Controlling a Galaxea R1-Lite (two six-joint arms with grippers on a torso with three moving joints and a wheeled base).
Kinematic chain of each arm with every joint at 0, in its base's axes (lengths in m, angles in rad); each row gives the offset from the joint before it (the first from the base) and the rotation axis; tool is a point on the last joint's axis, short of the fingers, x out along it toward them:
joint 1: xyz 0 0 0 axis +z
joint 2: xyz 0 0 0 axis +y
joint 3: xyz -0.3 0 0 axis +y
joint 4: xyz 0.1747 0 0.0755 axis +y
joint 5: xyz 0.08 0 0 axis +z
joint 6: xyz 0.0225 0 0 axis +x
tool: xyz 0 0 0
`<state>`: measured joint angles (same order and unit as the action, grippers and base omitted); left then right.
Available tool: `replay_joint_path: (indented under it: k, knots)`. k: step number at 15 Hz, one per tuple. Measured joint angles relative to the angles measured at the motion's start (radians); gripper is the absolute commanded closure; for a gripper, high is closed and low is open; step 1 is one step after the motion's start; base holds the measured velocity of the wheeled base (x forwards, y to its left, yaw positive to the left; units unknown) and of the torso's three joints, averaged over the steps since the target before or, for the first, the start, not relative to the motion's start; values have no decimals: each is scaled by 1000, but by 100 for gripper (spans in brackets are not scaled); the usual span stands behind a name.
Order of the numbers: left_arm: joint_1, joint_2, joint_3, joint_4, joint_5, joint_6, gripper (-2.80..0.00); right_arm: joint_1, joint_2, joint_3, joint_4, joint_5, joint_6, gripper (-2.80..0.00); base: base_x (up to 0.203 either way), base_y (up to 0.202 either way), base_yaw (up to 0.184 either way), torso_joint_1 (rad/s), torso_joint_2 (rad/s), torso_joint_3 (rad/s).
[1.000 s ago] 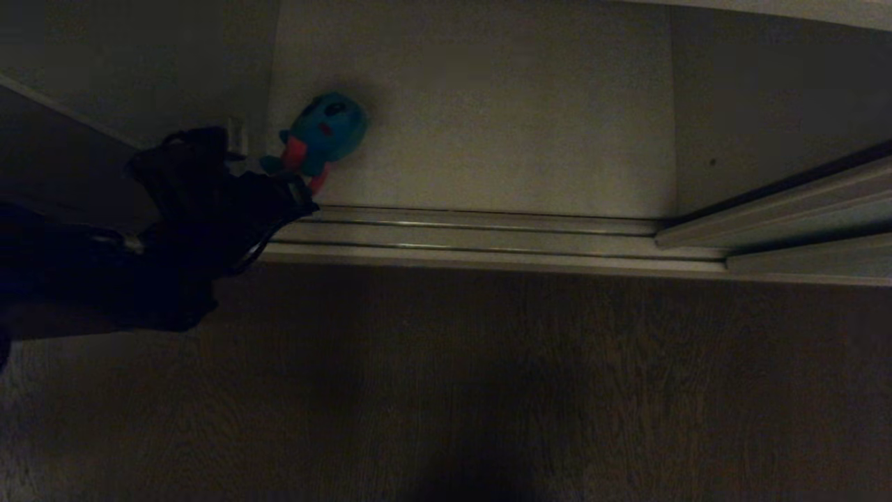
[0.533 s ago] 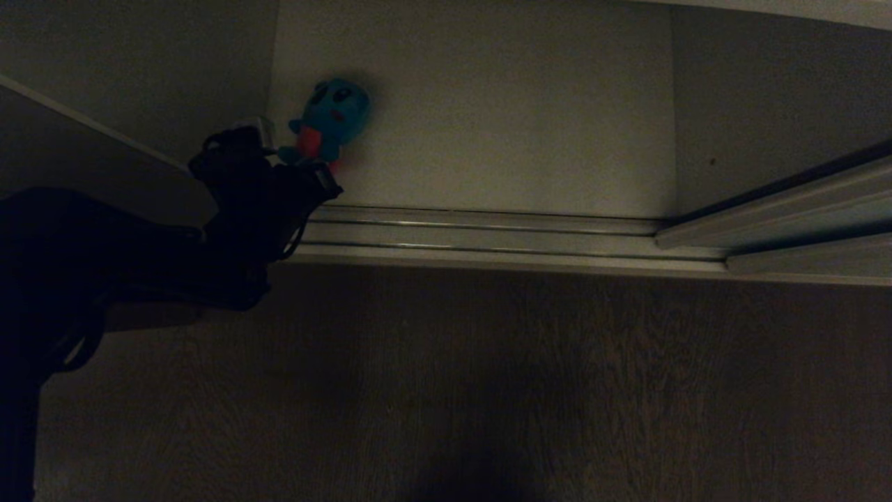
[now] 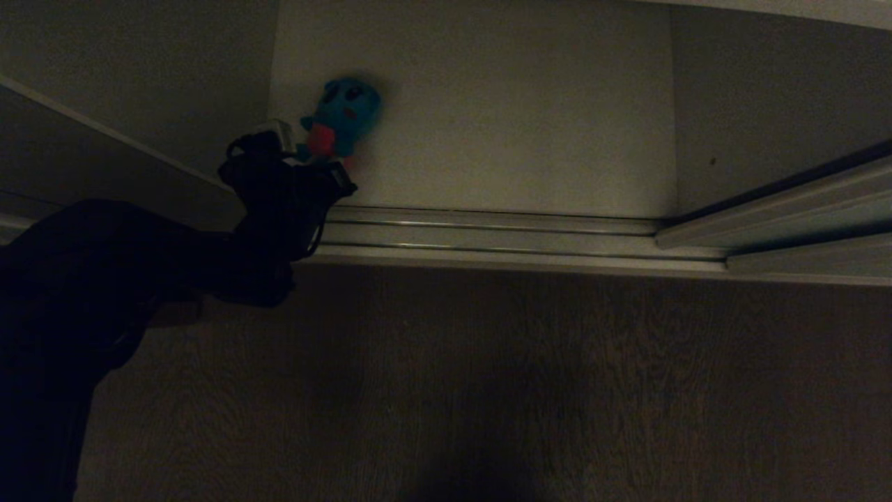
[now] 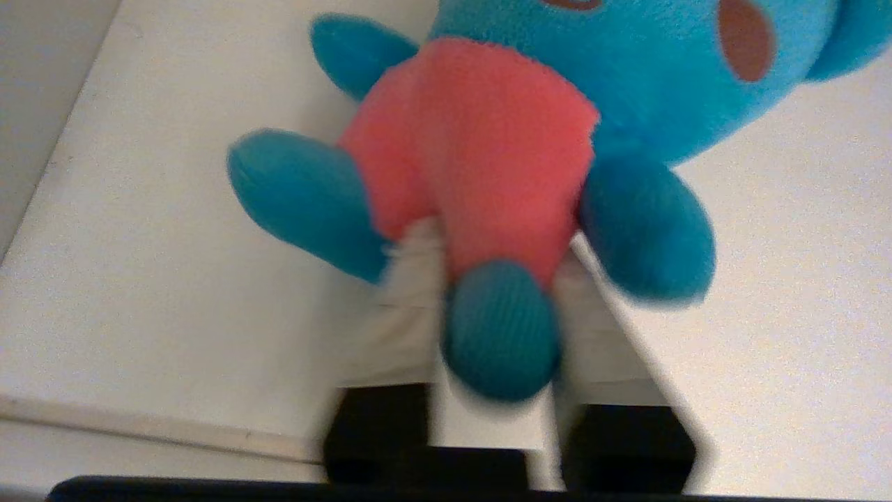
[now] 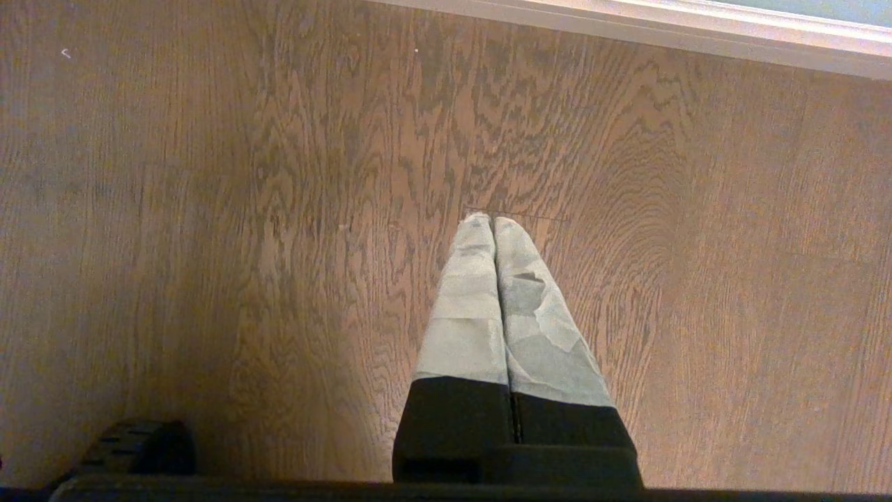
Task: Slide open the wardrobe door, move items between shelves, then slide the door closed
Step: Place the blue doll on the lower shelf
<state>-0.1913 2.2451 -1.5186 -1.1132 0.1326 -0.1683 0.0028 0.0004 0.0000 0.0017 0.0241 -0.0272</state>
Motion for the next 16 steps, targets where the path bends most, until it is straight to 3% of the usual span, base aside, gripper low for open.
replay_joint_path:
  k: [8,16]
  knots:
    - [-8,11,-54,-26,33,1,-280,0,0,0,0,0,0,0,0,0,0,0,0,0]
    - [-45,-17,-20,-58,40,1,-280,0,0,0,0,0,0,0,0,0,0,0,0,0]
